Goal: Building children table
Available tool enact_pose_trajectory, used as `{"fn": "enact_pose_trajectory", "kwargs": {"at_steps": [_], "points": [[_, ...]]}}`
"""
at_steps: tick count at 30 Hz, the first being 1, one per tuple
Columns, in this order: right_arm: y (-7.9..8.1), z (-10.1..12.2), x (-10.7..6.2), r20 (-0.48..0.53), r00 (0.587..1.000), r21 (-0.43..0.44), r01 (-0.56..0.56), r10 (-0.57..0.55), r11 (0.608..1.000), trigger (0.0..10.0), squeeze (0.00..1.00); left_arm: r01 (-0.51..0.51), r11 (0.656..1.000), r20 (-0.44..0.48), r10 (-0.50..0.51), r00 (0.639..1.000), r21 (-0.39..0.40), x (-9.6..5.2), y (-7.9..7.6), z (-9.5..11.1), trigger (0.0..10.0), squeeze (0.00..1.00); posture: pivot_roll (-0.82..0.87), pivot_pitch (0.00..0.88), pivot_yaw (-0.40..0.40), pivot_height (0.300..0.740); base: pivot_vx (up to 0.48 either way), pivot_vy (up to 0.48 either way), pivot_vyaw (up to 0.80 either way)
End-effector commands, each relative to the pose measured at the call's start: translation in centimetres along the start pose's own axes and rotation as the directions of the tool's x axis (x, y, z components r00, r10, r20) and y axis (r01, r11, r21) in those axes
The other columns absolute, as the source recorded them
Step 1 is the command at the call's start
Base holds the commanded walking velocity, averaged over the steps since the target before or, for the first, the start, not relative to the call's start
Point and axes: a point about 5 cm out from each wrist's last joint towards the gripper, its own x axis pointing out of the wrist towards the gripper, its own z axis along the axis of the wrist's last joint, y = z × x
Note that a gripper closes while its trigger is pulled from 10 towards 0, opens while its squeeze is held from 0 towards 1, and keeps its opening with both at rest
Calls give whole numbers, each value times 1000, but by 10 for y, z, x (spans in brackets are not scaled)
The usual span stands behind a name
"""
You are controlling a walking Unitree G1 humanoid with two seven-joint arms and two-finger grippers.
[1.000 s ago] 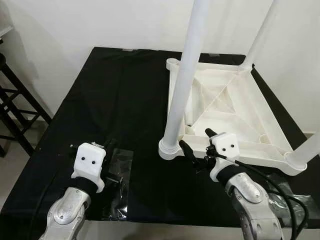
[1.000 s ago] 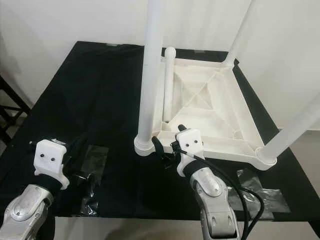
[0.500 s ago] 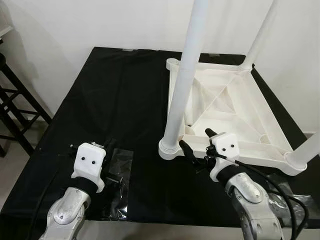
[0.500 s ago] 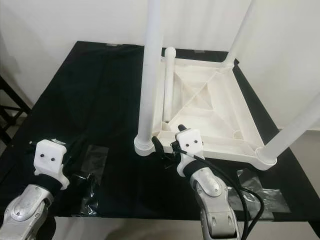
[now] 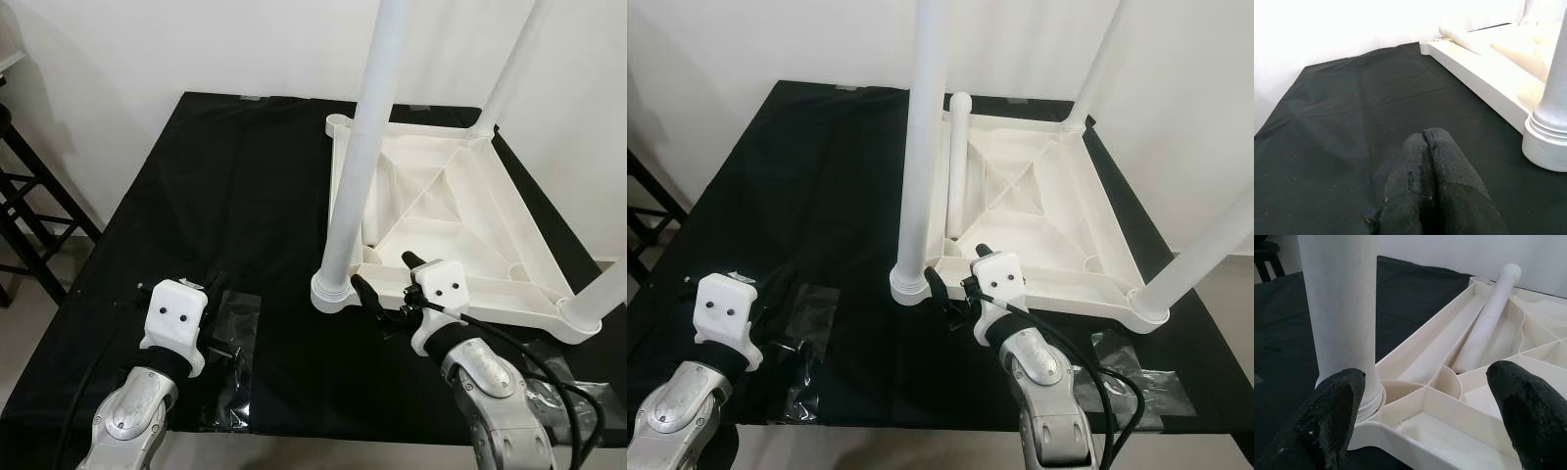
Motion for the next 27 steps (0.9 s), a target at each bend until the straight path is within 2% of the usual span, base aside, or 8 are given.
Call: {"fn": "enact_pose_trajectory", "kwargs": {"at_steps": [1, 11, 14, 17, 21, 23, 25, 27], "points": [[18, 19, 33, 62, 996, -95, -57, 63, 994, 10000, 0, 114, 991, 16, -115, 993, 68, 33, -29, 13, 10000, 0, -39, 76, -43, 740, 0, 0, 0], [13, 23, 21, 83, 965, -92, -241, 248, 966, 10000, 0, 136, 989, 21, -138, 990, 59, 32, -30, 17, 10000, 0, -24, 68, -53, 740, 0, 0, 0], [-17, 22, 14, 24, 939, -136, -337, 343, 932, 10000, 0, 204, 978, 41, -206, 978, 47, 31, -35, 22, 10000, 0, -23, 68, -59, 740, 0, 0, 0], [-23, 23, 14, 20, 935, -138, -347, 353, 928, 10000, 0, 224, 974, 49, -226, 973, 44, 30, -36, 24, 10000, 0, -22, 68, -60, 740, 0, 0, 0], [-32, 31, 16, 28, 882, -109, -465, 471, 878, 10000, 0, 268, 960, 58, -273, 960, 79, 27, -36, 27, 10000, 0, -12, 67, -61, 740, 0, 0, 0], [-31, 35, 26, 28, 819, -92, -569, 573, 817, 10000, 0, 304, 947, 59, -311, 948, 106, 23, -35, 26, 10000, 0, 6, 71, -67, 740, 0, 0, 0], [-31, 35, 26, 28, 819, -92, -569, 573, 817, 10000, 0, 304, 947, 59, -311, 948, 106, 23, -35, 26, 10000, 0, 6, 71, -67, 740, 0, 0, 0], [-31, 41, 41, 42, 766, -80, -638, 642, 766, 10000, 0, 340, 933, 50, -347, 936, 113, 17, -37, 23, 10000, 0, 16, 77, -70, 740, 0, 0, 0]]}}
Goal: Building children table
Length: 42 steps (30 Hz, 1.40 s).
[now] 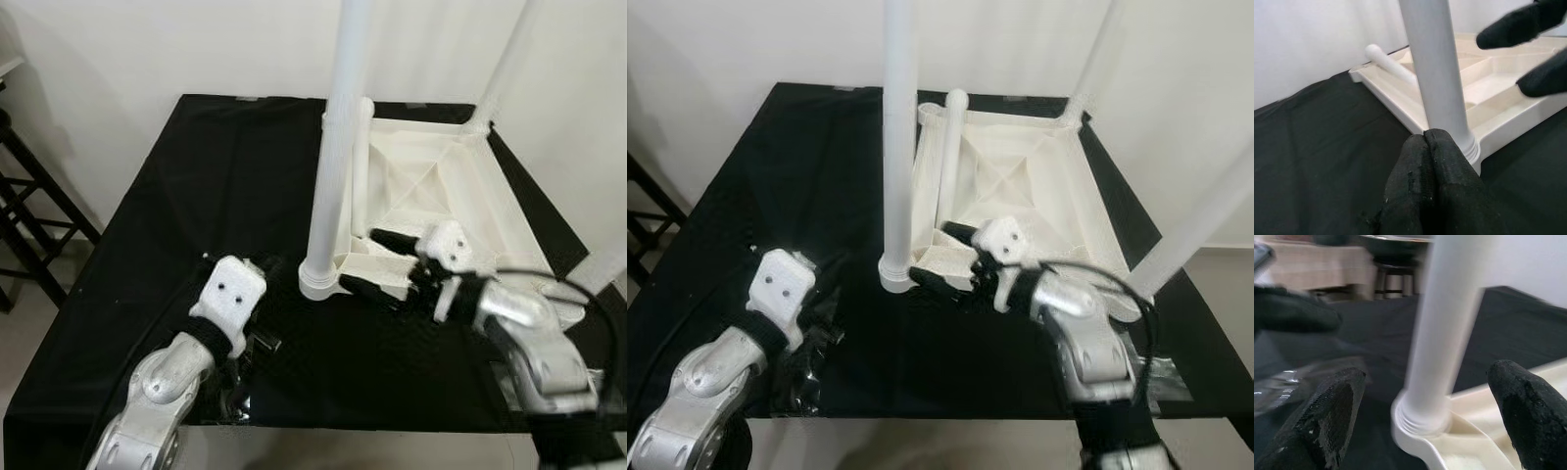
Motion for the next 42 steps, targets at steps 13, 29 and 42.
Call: {"fn": "enact_pose_trajectory", "kwargs": {"at_steps": [13, 29, 42], "points": [[-37, 12, 48, 31, 993, 40, -115, 114, 992, 10000, 0, 54, 997, 15, -53, 998, -61, -15, -9, 5, 10000, 0, 59, 139, -88, 740, 0, 0, 0], [-39, 15, 55, -9, 935, 31, -354, 354, 935, 0, 0, 78, 992, 47, -74, 996, -99, -15, -10, 6, 10000, 0, 64, 153, -103, 740, 0, 0, 0], [-26, -12, 27, -138, 836, -13, 534, -531, 845, 0, 0, 96, 988, 62, -89, 994, -118, -9, -8, 4, 10000, 0, -5, 141, -108, 740, 0, 0, 0]]}}
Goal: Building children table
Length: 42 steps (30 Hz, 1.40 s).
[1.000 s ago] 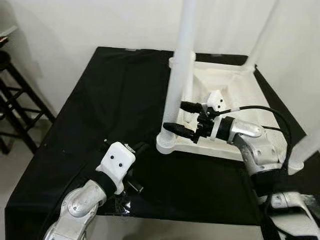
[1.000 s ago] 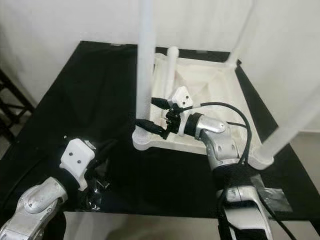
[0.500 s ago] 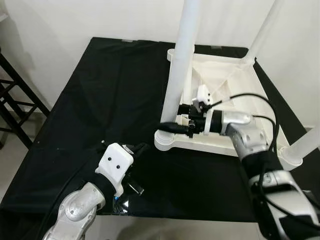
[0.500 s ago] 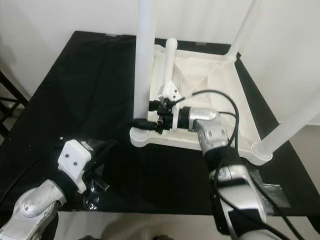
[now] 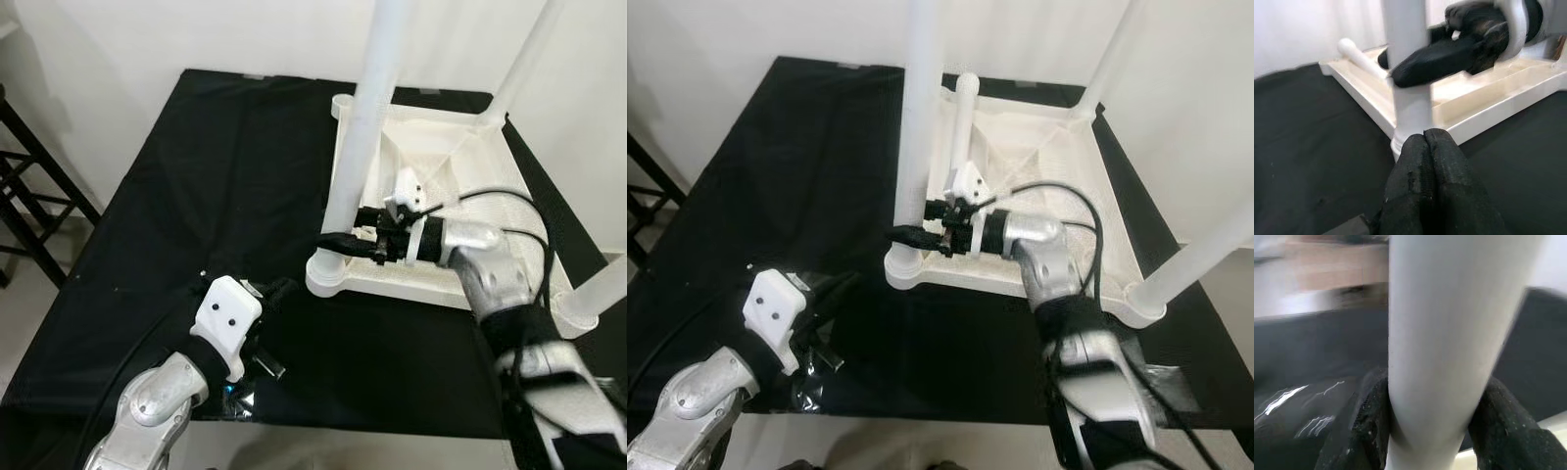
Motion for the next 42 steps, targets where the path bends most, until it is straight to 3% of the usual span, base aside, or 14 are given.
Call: {"fn": "enact_pose_trajectory", "kwargs": {"at_steps": [1, 4, 6, 14, 15, 16, 17, 23, 24, 29, 36, 37, 38, 42], "points": [[10, -22, -37, -174, 873, -62, 451, -455, 890, 0, 0, 7, 1000, -9, -8, 1000, -20, -1, 2, -5, 10000, 0, -24, 145, -86, 740, 0, 0, 0], [10, -22, -37, -174, 873, -62, 451, -455, 890, 0, 0, 7, 1000, -9, -8, 1000, -20, -1, 2, -5, 10000, 0, -24, 145, -86, 740, 0, 0, 0], [37, -30, -50, -203, 885, -94, 409, -420, 908, 0, 0, 12, 1000, -8, -12, 1000, -25, 0, 4, -6, 10000, 0, -26, 117, -85, 740, 0, 0, 0], [38, -41, -44, -246, 926, -58, 280, -286, 958, 0, 0, 5, 1000, -6, -5, 1000, -23, 1, 6, -7, 10000, 0, -19, 119, -90, 740, 0, 0, 0], [38, -36, -41, -231, 933, -44, 274, -276, 961, 10000, 0, -5, 1000, -6, 5, 1000, -21, 1, 7, -7, 10000, 0, -17, 118, -88, 740, 0, 0, 0], [38, -36, -41, -231, 933, -44, 274, -276, 961, 10000, 0, -5, 1000, -6, 5, 1000, -21, 1, 7, -7, 10000, 0, -17, 118, -88, 740, 0, 0, 0], [35, -30, -35, -200, 952, 0, 236, -231, 972, 10000, 1000, -10, 1000, -5, 10, 1000, -21, 1, 8, -7, 10000, 0, -12, 118, -83, 740, 0, 0, 0], [21, 7, -18, -34, 993, -1, -115, 115, 993, 10000, 1000, 6, 1000, -3, -7, 1000, -29, 3, 7, -7, 10000, 0, 9, 112, -72, 740, 0, 0, 0], [18, 9, -18, -39, 983, -22, -182, 181, 983, 10000, 0, 9, 999, -1, -9, 1000, -31, 4, 7, -7, 10000, 0, 20, 112, -75, 740, 0, 0, 0], [1, 6, -15, -92, 908, -16, -412, 409, 911, 10000, 0, 10, 999, 1, -10, 1000, -32, 4, 4, -7, 10000, 0, 43, 107, -82, 740, 0, 0, 0], [-17, 10, 0, -97, 877, 47, -469, 471, 882, 10000, 0, 7, 1000, 1, -7, 1000, -29, 4, 2, -7, 10000, 0, 63, 105, -95, 740, 0, 0, 0], [-21, 13, 3, -87, 869, 64, -483, 487, 873, 2196, 0, 7, 1000, 1, -7, 1000, -29, 3, 2, -8, 10000, 0, 69, 104, -99, 740, 0, 0, 0], [-23, 15, 4, -74, 863, 83, -493, 499, 866, 0, 0, 7, 1000, 2, -7, 1000, -29, 3, 1, -8, 10000, 0, 71, 106, -101, 740, 0, 0, 0], [-29, 19, 6, -59, 858, 96, -504, 510, 858, 0, 0, 10, 999, 2, -10, 1000, -31, 3, 0, -8, 10000, 0, 72, 106, -105, 740, 0, 0, 0]]}}
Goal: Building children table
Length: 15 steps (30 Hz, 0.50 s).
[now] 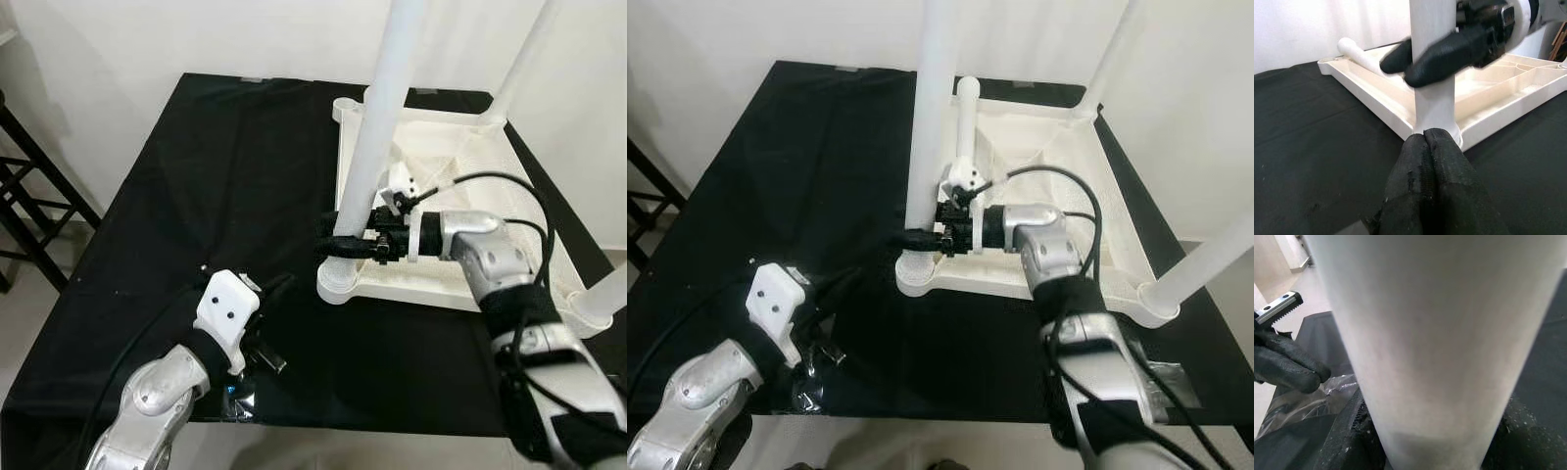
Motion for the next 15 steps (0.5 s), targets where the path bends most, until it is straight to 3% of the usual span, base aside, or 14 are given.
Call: {"fn": "enact_pose_trajectory", "kwargs": {"at_steps": [1, 9, 10, 11, 12, 13, 14, 15], "points": [[0, 3, 1, 19, 999, 7, -27, 27, 1000, 0, 0, 5, 1000, 4, -5, 1000, -8, 0, -4, 0, 10000, 0, 72, 106, -105, 740, 0, 0, 0], [3, -15, -12, 9, 999, 6, -48, 48, 999, 0, 0, 12, 1000, 7, -12, 1000, -13, 0, -5, -1, 10000, 0, 60, 103, -110, 740, 0, 0, 0], [14, -30, -9, -32, 998, -17, 46, -47, 999, 0, 0, 13, 1000, 7, -13, 1000, -13, -1, -5, -1, 10000, 0, 52, 103, -118, 740, 0, 0, 0], [14, -30, -9, -32, 998, -17, 46, -47, 999, 0, 0, 13, 1000, 7, -13, 1000, -13, -1, -5, -1, 10000, 0, 52, 103, -118, 740, 0, 0, 0], [22, -40, -7, -53, 992, -39, 112, -114, 993, 0, 0, 15, 1000, 8, -15, 1000, -13, -1, -5, -2, 10000, 0, 55, 106, -126, 740, 0, 0, 0], [32, -52, 1, -93, 959, -53, 264, -268, 963, 0, 0, 16, 1000, 7, -16, 1000, -11, -2, -4, -1, 10000, 0, 59, 113, -130, 740, 0, 0, 0], [32, -52, 1, -93, 959, -53, 264, -268, 963, 0, 0, 16, 1000, 7, -16, 1000, -11, -2, -4, -1, 10000, 0, 59, 113, -130, 740, 0, 0, 0], [47, -59, 8, -106, 832, -25, 545, -544, 838, 0, 0, 16, 1000, 7, -16, 1000, -9, -3, -3, -1, 10000, 0, 44, 125, -116, 740, 0, 0, 0]]}}
